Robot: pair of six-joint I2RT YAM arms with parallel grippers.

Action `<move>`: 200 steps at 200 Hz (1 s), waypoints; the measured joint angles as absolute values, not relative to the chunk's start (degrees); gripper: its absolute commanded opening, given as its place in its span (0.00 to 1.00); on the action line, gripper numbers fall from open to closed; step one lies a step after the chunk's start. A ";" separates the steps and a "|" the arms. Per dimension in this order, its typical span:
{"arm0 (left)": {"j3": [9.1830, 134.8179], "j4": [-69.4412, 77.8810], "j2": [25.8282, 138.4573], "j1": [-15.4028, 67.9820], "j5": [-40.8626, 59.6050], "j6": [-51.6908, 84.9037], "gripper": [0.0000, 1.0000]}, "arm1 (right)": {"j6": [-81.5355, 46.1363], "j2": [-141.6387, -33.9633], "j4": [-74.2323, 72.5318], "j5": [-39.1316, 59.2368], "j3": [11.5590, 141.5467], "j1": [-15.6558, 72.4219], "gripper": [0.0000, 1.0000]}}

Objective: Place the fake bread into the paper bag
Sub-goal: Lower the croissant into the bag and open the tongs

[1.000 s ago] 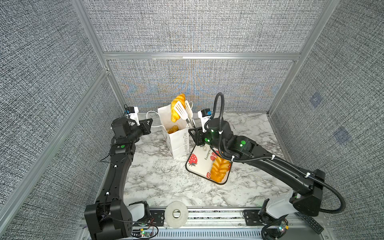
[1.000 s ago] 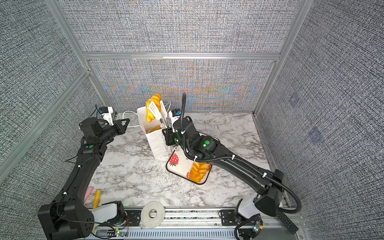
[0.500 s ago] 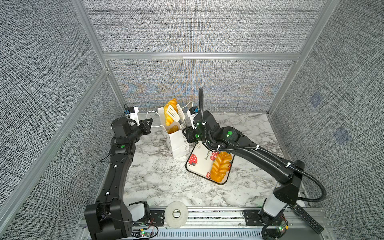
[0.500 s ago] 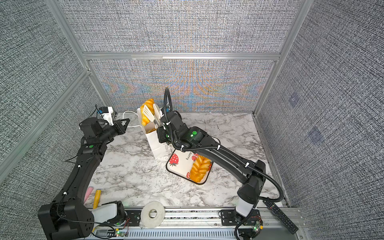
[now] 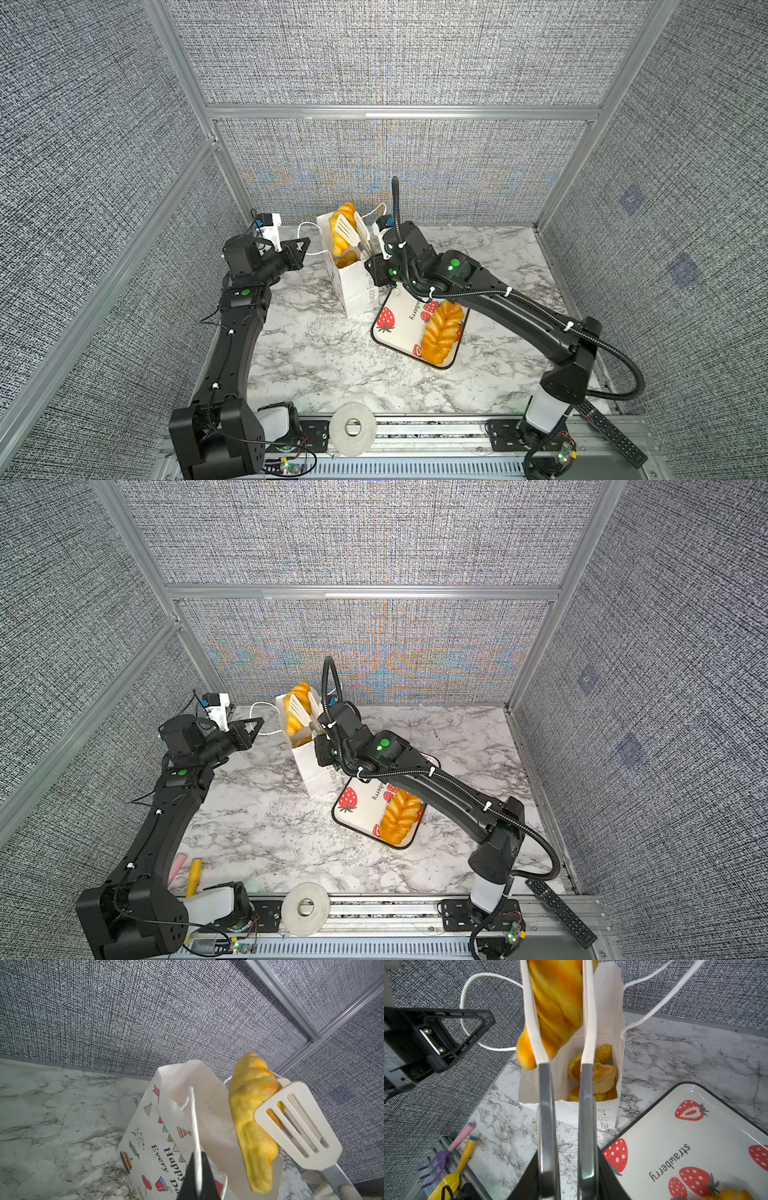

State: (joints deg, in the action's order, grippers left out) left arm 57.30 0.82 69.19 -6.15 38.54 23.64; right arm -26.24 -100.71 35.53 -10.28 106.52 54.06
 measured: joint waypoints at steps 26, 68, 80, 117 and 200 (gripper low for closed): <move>57.30 0.82 69.19 -6.13 38.76 23.31 0.00 | -26.24 -101.03 36.62 -10.31 106.76 53.78 0.33; 57.30 0.82 69.14 -6.13 38.79 22.63 0.00 | -26.17 -102.45 37.17 -10.33 108.77 53.12 0.34; 57.30 0.82 69.12 -6.13 38.79 22.50 0.00 | -25.80 -103.04 37.23 -10.28 109.47 52.86 0.34; 57.30 0.82 69.10 -6.22 38.76 22.26 0.00 | -25.39 -104.71 37.36 -10.31 111.20 52.75 0.43; 57.30 0.82 69.10 -6.70 38.79 22.33 0.00 | -24.71 -106.26 38.13 -10.07 112.64 52.77 0.52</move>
State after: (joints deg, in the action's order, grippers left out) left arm 57.30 0.82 69.10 -6.70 38.79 22.33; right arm -24.71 -106.26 38.13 -10.07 112.64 52.77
